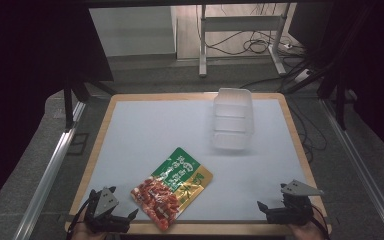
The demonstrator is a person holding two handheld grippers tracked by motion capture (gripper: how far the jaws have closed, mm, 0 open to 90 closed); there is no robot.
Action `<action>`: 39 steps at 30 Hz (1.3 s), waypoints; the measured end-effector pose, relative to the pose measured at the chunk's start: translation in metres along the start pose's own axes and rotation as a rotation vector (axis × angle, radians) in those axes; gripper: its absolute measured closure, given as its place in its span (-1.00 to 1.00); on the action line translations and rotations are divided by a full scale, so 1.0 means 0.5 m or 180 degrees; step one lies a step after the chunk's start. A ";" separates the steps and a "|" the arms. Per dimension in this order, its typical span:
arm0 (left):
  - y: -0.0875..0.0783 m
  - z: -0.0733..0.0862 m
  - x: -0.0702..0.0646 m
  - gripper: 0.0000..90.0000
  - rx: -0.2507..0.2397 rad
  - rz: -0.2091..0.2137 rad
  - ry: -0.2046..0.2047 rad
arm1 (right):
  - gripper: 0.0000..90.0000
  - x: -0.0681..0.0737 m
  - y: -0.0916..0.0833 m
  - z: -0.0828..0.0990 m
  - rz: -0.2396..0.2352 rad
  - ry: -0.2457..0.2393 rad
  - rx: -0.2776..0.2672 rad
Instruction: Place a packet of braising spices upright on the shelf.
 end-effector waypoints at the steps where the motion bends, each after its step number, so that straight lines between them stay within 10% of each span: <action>1: -0.001 0.000 0.001 -1.00 -0.0018 0.0003 -0.0010 | -1.00 0.000 0.000 0.000 -0.0007 0.0004 -0.0011; 39: 0.003 -0.002 -0.009 -1.00 0.0024 0.0040 0.0120 | -1.00 0.023 0.014 -0.017 -0.0140 -0.0167 -0.0072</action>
Point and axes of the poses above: each handheld gripper's, and its own axes: y roughly forward along the jaws, z roughly out of its underside, x roughly to its left, the point moved 1 cm from there along y, roughly forward along the jaws, and after that the axes turned 2 degrees about -z, right-handed, at the moved point
